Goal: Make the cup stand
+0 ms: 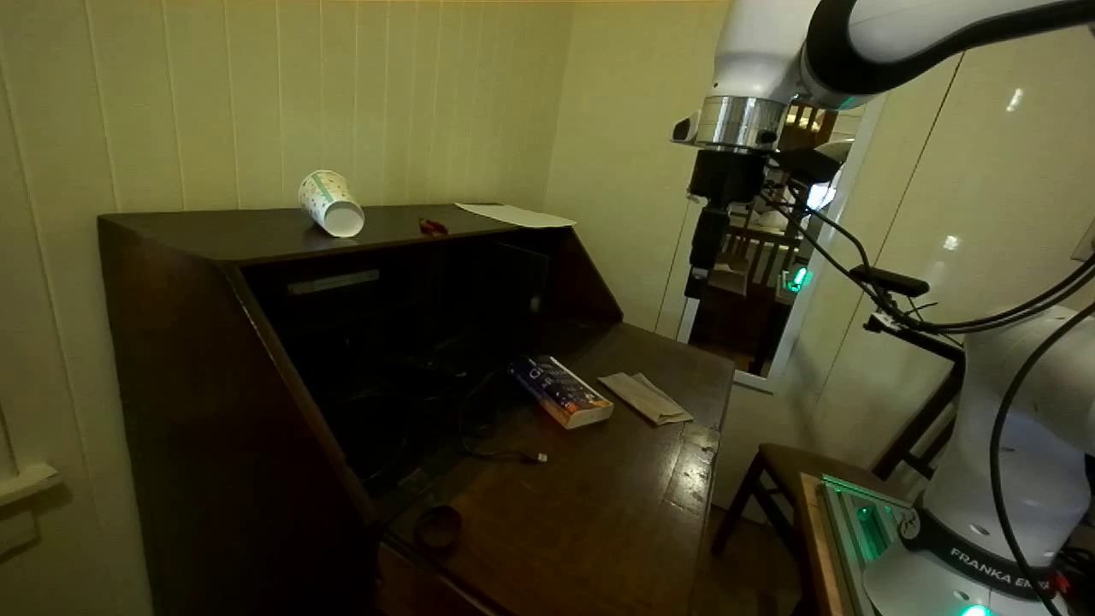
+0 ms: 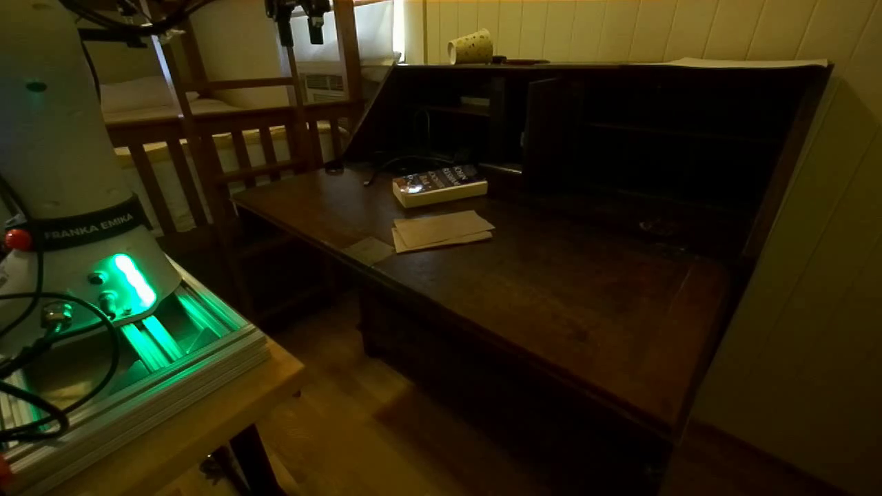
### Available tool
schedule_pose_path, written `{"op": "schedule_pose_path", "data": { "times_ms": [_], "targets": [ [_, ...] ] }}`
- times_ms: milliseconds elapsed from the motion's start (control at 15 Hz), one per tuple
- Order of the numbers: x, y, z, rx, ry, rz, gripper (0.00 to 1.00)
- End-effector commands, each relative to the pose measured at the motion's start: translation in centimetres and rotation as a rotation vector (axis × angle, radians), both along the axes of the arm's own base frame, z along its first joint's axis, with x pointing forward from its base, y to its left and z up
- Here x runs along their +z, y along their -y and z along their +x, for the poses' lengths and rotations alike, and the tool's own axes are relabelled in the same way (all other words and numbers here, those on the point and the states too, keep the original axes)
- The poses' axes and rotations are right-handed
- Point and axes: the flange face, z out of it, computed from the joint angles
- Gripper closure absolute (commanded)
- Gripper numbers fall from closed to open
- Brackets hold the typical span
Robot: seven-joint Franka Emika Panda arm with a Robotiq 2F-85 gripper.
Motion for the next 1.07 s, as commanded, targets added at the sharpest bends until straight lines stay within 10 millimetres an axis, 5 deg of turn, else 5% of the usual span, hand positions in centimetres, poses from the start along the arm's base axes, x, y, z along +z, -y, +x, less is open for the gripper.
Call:
{"op": "schedule_pose_path", "data": {
  "times_ms": [0, 533, 1000],
  "targets": [
    [0.2, 0.1, 0.3, -0.023, 0.007, 0.010, 0.00],
    [6.1, 3.5, 5.8, -0.216, 0.286, 0.040, 0.00],
    [12.6, 4.8, 12.5, -0.319, 0.427, 0.114, 0.00]
  ]
}}
